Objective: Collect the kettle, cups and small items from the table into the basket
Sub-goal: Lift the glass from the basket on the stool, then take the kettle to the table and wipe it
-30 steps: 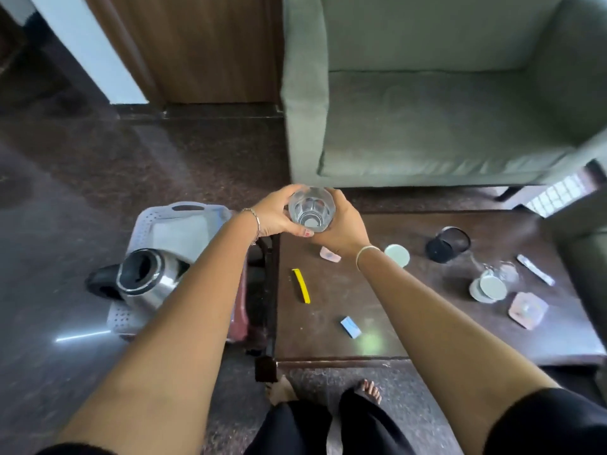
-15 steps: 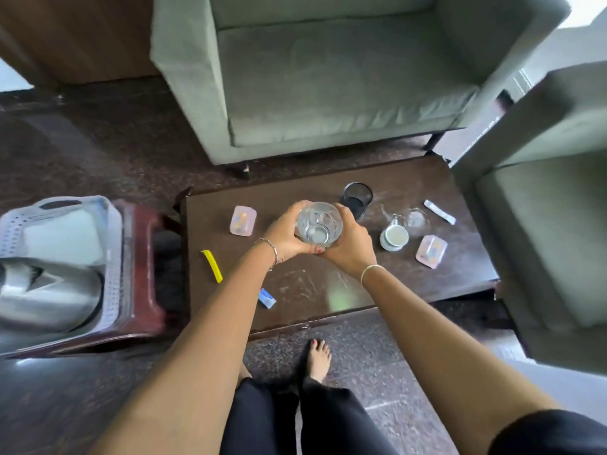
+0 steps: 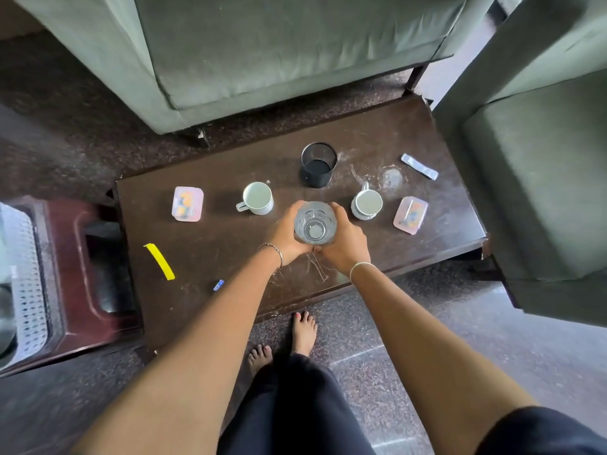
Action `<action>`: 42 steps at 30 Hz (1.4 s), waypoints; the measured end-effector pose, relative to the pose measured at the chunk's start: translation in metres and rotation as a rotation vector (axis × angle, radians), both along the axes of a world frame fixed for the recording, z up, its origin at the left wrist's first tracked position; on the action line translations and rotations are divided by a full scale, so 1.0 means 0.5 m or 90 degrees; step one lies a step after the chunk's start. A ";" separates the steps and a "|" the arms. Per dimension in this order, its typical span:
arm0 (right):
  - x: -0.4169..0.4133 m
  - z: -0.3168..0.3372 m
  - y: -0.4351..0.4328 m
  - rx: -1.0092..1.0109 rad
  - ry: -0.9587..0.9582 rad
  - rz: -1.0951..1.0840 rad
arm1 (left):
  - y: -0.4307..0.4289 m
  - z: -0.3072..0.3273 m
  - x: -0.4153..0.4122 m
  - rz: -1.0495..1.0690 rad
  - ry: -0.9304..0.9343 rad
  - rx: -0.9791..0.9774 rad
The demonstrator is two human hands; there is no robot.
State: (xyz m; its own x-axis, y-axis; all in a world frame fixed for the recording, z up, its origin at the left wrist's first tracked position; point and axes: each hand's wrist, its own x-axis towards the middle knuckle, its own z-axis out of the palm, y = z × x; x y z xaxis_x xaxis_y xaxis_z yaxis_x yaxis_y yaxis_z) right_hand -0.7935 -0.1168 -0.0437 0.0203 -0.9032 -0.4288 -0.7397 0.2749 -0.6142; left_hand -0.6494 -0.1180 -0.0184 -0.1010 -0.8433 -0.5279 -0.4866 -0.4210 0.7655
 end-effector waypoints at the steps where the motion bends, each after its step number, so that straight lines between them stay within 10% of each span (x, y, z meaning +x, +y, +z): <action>1: 0.001 -0.013 -0.005 0.010 0.003 -0.001 | -0.007 -0.016 0.000 -0.009 -0.014 0.003; 24: 0.005 -0.131 -0.032 0.065 -0.020 0.023 | -0.052 -0.157 0.005 -0.073 -0.147 0.069; 42: 0.211 0.146 0.048 -0.144 0.105 0.288 | 0.105 0.099 0.236 0.139 -0.155 -0.064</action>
State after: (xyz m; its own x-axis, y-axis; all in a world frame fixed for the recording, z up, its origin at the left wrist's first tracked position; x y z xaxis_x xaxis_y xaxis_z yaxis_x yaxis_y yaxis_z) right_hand -0.6880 -0.0929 0.0294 0.3777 -0.8903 -0.2543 -0.8454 -0.2195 -0.4870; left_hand -0.5312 -0.0656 0.0311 0.2063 -0.8803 -0.4272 -0.5666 -0.4634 0.6813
